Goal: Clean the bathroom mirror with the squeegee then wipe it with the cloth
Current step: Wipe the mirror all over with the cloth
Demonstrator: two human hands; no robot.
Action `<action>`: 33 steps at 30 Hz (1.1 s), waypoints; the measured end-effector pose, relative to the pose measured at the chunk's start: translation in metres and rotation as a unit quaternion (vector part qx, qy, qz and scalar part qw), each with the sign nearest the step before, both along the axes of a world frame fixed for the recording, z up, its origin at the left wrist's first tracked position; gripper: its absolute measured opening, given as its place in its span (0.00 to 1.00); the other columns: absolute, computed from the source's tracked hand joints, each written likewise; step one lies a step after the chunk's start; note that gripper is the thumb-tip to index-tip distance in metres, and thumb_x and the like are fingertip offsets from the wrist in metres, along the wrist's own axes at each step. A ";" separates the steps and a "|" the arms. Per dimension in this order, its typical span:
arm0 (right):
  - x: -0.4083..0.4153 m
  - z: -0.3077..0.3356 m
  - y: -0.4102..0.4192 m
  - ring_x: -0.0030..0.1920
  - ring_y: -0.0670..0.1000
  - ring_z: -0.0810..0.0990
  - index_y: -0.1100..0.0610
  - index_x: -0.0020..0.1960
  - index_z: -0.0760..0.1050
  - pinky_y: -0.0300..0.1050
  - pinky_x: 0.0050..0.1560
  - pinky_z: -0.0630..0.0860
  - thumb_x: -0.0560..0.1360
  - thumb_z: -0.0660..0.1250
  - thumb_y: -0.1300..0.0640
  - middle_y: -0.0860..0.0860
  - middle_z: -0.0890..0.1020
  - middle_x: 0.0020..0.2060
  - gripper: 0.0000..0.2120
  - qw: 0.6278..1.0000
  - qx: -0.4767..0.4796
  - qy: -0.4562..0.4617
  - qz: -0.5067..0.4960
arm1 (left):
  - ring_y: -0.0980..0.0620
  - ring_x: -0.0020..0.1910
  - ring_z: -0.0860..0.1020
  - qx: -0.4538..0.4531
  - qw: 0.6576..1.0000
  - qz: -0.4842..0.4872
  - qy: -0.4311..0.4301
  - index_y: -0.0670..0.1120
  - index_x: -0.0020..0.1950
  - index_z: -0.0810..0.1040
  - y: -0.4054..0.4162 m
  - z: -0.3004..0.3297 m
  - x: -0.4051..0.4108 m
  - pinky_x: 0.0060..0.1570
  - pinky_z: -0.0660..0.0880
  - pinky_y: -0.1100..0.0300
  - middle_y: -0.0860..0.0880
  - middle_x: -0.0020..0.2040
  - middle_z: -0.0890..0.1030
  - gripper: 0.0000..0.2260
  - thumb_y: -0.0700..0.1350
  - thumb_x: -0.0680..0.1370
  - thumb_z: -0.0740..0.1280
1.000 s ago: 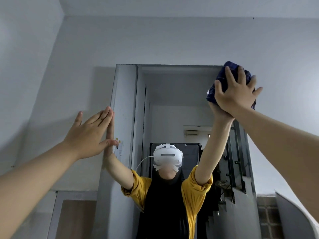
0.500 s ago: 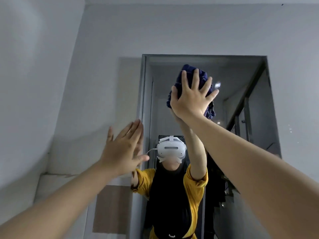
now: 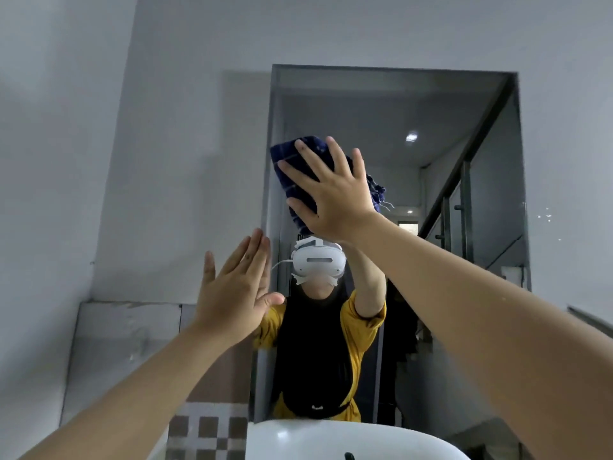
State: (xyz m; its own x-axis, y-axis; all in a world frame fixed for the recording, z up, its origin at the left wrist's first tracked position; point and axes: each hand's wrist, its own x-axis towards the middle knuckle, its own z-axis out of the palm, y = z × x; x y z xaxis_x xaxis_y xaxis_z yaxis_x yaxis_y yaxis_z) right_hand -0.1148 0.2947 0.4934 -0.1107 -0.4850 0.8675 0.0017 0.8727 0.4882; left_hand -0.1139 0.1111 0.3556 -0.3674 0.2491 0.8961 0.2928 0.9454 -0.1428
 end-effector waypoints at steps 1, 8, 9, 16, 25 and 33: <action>0.002 -0.004 0.013 0.72 0.64 0.59 0.42 0.73 0.62 0.68 0.67 0.56 0.76 0.52 0.39 0.49 0.62 0.75 0.26 1.000 -0.011 0.002 -0.002 | 0.50 0.75 0.54 -0.001 1.000 0.006 0.002 0.45 0.76 0.51 0.000 0.000 -0.001 0.67 0.45 0.39 0.49 0.77 0.52 0.39 0.64 0.72 0.58; 0.018 -0.022 0.124 0.74 0.64 0.53 0.38 0.74 0.54 0.68 0.69 0.53 0.76 0.50 0.37 0.47 0.57 0.77 0.27 0.983 -0.178 -0.001 -0.036 | 0.51 0.75 0.53 0.004 0.999 0.047 0.003 0.46 0.76 0.48 0.004 0.000 0.000 0.69 0.38 0.46 0.51 0.77 0.50 0.37 0.68 0.74 0.50; 0.020 -0.023 0.141 0.75 0.64 0.52 0.38 0.74 0.52 0.68 0.70 0.53 0.76 0.50 0.37 0.47 0.56 0.77 0.27 0.977 -0.210 -0.002 -0.038 | 0.52 0.75 0.51 0.007 0.999 0.045 0.008 0.46 0.76 0.47 0.006 0.000 0.002 0.69 0.37 0.47 0.51 0.77 0.48 0.37 0.67 0.74 0.51; 0.028 -0.033 0.199 0.75 0.64 0.49 0.38 0.74 0.51 0.71 0.69 0.48 0.76 0.49 0.37 0.48 0.52 0.77 0.27 0.887 -0.462 -0.001 -0.001 | 0.51 0.75 0.44 0.027 0.999 0.011 -0.017 0.46 0.76 0.45 0.016 0.001 0.019 0.68 0.34 0.48 0.48 0.77 0.45 0.36 0.58 0.76 0.59; 0.016 -0.054 0.116 0.75 0.65 0.47 0.43 0.76 0.47 0.75 0.67 0.44 0.78 0.46 0.39 0.51 0.48 0.78 0.28 0.801 -0.598 0.000 0.022 | 0.47 0.74 0.54 -0.032 0.997 0.056 -0.045 0.46 0.75 0.47 0.000 -0.036 0.018 0.66 0.48 0.38 0.49 0.76 0.50 0.43 0.64 0.70 0.64; 0.005 -0.067 0.004 0.74 0.67 0.45 0.44 0.76 0.47 0.74 0.67 0.44 0.78 0.48 0.40 0.51 0.47 0.78 0.29 0.900 -0.434 -0.035 0.034 | 0.54 0.73 0.36 -0.053 0.994 -0.006 -0.094 0.49 0.72 0.30 -0.015 -0.042 0.010 0.65 0.33 0.42 0.53 0.74 0.31 0.49 0.65 0.71 0.63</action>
State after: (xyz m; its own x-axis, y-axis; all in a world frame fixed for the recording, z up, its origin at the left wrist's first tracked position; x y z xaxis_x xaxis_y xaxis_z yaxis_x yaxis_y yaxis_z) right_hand -0.1101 0.2988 0.4263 -0.1757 0.3637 0.9148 -0.0711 0.9221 -0.3803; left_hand -0.1035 0.0956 0.3140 -0.5221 0.3444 0.7803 0.3359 0.9239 -0.1831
